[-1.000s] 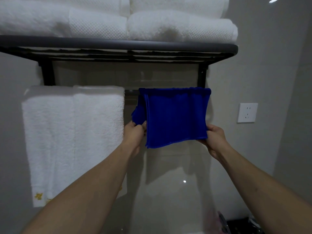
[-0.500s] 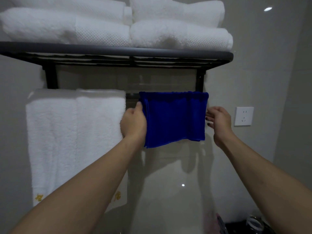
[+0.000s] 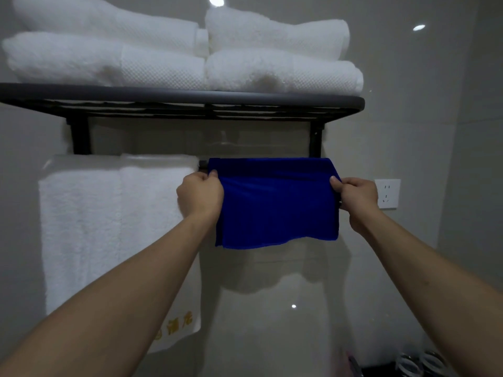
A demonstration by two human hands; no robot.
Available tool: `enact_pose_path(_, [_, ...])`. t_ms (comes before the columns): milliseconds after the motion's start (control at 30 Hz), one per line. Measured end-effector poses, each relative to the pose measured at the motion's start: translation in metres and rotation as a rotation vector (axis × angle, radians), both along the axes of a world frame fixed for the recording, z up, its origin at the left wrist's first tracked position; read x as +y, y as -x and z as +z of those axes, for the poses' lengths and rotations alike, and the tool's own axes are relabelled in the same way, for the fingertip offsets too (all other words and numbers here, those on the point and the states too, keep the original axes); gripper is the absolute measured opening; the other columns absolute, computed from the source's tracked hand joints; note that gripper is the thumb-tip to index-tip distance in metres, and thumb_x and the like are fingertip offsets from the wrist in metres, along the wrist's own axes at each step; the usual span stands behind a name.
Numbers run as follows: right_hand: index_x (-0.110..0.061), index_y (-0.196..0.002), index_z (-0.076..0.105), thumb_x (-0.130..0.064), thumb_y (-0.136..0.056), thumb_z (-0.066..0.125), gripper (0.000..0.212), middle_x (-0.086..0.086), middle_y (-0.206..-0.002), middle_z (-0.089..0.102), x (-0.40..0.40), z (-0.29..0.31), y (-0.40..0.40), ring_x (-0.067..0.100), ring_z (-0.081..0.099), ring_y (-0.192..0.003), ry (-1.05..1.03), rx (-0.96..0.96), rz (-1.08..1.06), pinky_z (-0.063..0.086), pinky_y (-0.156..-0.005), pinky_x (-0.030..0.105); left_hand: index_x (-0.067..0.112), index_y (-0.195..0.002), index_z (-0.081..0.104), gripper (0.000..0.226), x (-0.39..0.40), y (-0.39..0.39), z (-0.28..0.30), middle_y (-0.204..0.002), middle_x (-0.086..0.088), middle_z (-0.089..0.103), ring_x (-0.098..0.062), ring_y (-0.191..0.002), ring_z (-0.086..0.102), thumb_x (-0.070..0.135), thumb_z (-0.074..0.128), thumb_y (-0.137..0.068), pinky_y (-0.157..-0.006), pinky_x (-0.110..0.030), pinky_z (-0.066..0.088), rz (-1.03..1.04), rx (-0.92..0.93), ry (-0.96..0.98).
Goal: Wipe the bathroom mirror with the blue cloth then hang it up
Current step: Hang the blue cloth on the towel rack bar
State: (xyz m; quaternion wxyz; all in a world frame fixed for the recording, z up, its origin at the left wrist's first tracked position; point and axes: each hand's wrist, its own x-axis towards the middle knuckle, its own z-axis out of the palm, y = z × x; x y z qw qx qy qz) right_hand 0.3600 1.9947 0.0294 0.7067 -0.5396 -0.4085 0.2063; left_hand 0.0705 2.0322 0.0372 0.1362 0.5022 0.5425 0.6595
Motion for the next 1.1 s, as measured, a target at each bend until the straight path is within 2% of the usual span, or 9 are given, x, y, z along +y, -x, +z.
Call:
enact_pose_path(133, [-0.014, -0.095, 0.073, -0.022, -0.100, 0.068, 0.011, 0.006, -0.099, 0.076, -0.001, 0.001, 0.004, 0.026, 0.072, -0.094, -0.029, 0.041, 0.044, 0.062, -0.081, 0.040, 0.016, -0.060, 0.058, 0.040, -0.007, -0.001, 0.003, -0.063, 0.001, 0.060, -0.019, -0.061, 0.056, 0.035, 0.051, -0.095, -0.052, -0.028, 0.033, 0.009, -0.097, -0.015])
enact_pose_path(233, [-0.012, -0.106, 0.070, -0.032, -0.099, 0.070, 0.021, 0.005, -0.101, 0.075, -0.004, 0.006, 0.006, 0.024, 0.073, -0.097, -0.078, -0.008, 0.042, 0.060, -0.078, 0.035, 0.025, -0.080, 0.055, 0.025, -0.014, 0.001, 0.007, -0.071, 0.008, 0.060, -0.011, -0.064, 0.055, 0.043, 0.049, -0.095, -0.052, -0.026, 0.032, 0.082, -0.051, -0.129])
enact_pose_path(333, [-0.020, -0.124, 0.063, -0.037, -0.097, 0.070, 0.034, 0.001, -0.116, 0.067, -0.005, 0.013, 0.011, 0.024, 0.064, -0.109, -0.078, -0.346, -0.227, 0.055, -0.090, 0.042, 0.023, -0.108, 0.053, 0.019, -0.018, -0.002, 0.009, -0.097, 0.008, 0.056, -0.012, -0.083, 0.052, 0.031, 0.060, -0.092, -0.064, -0.020, 0.034, 0.124, 0.207, -0.346])
enact_pose_path(433, [-0.021, -0.140, 0.062, -0.036, -0.101, 0.062, 0.041, 0.007, -0.138, 0.060, -0.004, 0.021, 0.024, 0.029, 0.051, -0.129, -0.115, -0.839, -0.331, 0.043, -0.107, 0.045, 0.014, -0.120, 0.062, 0.030, -0.019, -0.013, 0.014, -0.118, -0.007, 0.055, -0.024, -0.107, 0.048, 0.023, 0.062, -0.091, -0.085, -0.032, 0.040, 0.171, 0.588, -0.531])
enact_pose_path(567, [-0.022, -0.147, 0.055, -0.038, -0.106, 0.051, 0.044, 0.007, -0.149, 0.056, -0.001, 0.028, 0.039, 0.030, 0.043, -0.141, -0.026, -1.215, -0.350, 0.030, -0.116, 0.049, 0.015, -0.120, 0.066, 0.036, -0.017, -0.028, 0.028, -0.116, -0.011, 0.065, -0.032, -0.105, 0.056, 0.038, 0.051, -0.098, -0.086, -0.043, 0.039, 0.154, 0.956, -0.437])
enact_pose_path(700, [-0.022, -0.143, 0.056, -0.047, -0.108, 0.039, 0.046, 0.006, -0.135, 0.063, 0.003, 0.032, 0.043, 0.030, 0.054, -0.129, 0.039, -1.224, -0.328, 0.029, -0.118, 0.055, 0.021, -0.118, 0.064, 0.047, -0.007, -0.026, 0.033, -0.106, -0.009, 0.068, -0.031, -0.097, 0.061, 0.053, 0.032, -0.102, -0.086, -0.044, 0.040, 0.134, 1.102, -0.240])
enact_pose_path(867, [-0.024, -0.127, 0.065, -0.059, -0.106, 0.022, 0.060, 0.007, -0.123, 0.065, 0.010, 0.044, 0.045, 0.031, 0.057, -0.122, 0.129, -1.250, -0.326, 0.027, -0.118, 0.058, 0.022, -0.093, 0.063, 0.064, 0.006, -0.024, 0.043, -0.073, 0.001, 0.058, -0.023, -0.070, 0.056, 0.067, 0.018, -0.098, -0.066, -0.038, 0.038, 0.111, 1.130, -0.129])
enact_pose_path(1000, [-0.024, -0.124, 0.066, -0.061, -0.106, 0.019, 0.063, 0.006, -0.119, 0.066, 0.009, 0.046, 0.042, 0.029, 0.058, -0.119, 0.148, -1.280, -0.313, 0.027, -0.117, 0.059, 0.025, -0.101, 0.058, 0.062, 0.008, -0.021, 0.044, -0.073, 0.001, 0.055, -0.025, -0.074, 0.056, 0.069, 0.014, -0.098, -0.076, -0.045, 0.043, 0.106, 1.173, -0.073])
enact_pose_path(1100, [-0.025, -0.141, 0.058, -0.063, -0.106, 0.019, 0.065, 0.007, -0.133, 0.064, 0.006, 0.046, 0.044, 0.030, 0.055, -0.129, 0.187, -1.295, -0.295, 0.024, -0.120, 0.060, 0.025, -0.109, 0.058, 0.064, 0.002, -0.022, 0.047, -0.083, -0.001, 0.059, -0.027, -0.084, 0.061, 0.070, 0.015, -0.097, -0.085, -0.049, 0.046, 0.076, 1.187, -0.042])
